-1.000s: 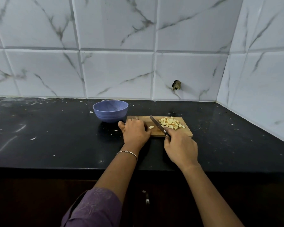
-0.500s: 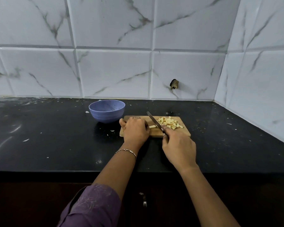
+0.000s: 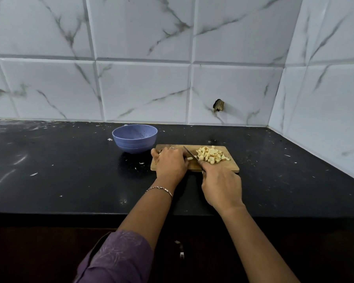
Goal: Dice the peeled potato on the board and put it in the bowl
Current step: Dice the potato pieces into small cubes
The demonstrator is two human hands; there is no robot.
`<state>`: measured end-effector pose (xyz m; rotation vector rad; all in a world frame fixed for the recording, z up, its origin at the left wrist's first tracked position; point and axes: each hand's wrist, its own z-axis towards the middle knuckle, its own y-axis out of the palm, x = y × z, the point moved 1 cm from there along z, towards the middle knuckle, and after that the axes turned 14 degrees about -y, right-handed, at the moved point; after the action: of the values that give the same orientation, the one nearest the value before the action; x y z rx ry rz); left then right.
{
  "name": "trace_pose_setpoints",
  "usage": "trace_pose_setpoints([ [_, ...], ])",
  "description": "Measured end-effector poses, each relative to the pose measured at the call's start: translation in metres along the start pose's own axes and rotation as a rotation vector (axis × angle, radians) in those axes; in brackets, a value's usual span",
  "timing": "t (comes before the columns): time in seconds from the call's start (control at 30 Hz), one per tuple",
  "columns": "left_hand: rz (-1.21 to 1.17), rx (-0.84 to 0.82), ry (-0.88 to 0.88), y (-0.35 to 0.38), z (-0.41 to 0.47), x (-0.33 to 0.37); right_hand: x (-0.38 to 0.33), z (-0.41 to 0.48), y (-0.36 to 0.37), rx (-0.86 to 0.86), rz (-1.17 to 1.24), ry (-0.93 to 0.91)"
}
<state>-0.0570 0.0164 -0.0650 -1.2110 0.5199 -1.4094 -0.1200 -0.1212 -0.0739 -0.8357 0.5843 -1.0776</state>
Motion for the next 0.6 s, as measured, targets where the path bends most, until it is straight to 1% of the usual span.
trace_pose_setpoints([
  [0.13, -0.002, -0.004, 0.018, 0.0010, 0.0006, -0.0006, 0.0020, -0.0026, -0.0032, 0.058, 0.044, 0.053],
  [0.23, -0.029, -0.015, 0.025, 0.0024, 0.0012, -0.0013, -0.0003, -0.0032, -0.0077, 0.086, 0.064, 0.030],
  [0.3, -0.063, -0.016, 0.016, 0.0011, 0.0004, -0.0007, -0.0018, -0.0044, -0.0080, 0.078, 0.081, -0.005],
  [0.43, -0.036, -0.006, 0.007, -0.0023, -0.0039, 0.0012, -0.0024, -0.0024, -0.0041, 0.039, 0.072, -0.063],
  [0.6, -0.063, -0.022, -0.003, -0.0013, -0.0045, 0.0011, -0.0039, 0.0005, -0.0010, 0.000, 0.023, -0.071],
])
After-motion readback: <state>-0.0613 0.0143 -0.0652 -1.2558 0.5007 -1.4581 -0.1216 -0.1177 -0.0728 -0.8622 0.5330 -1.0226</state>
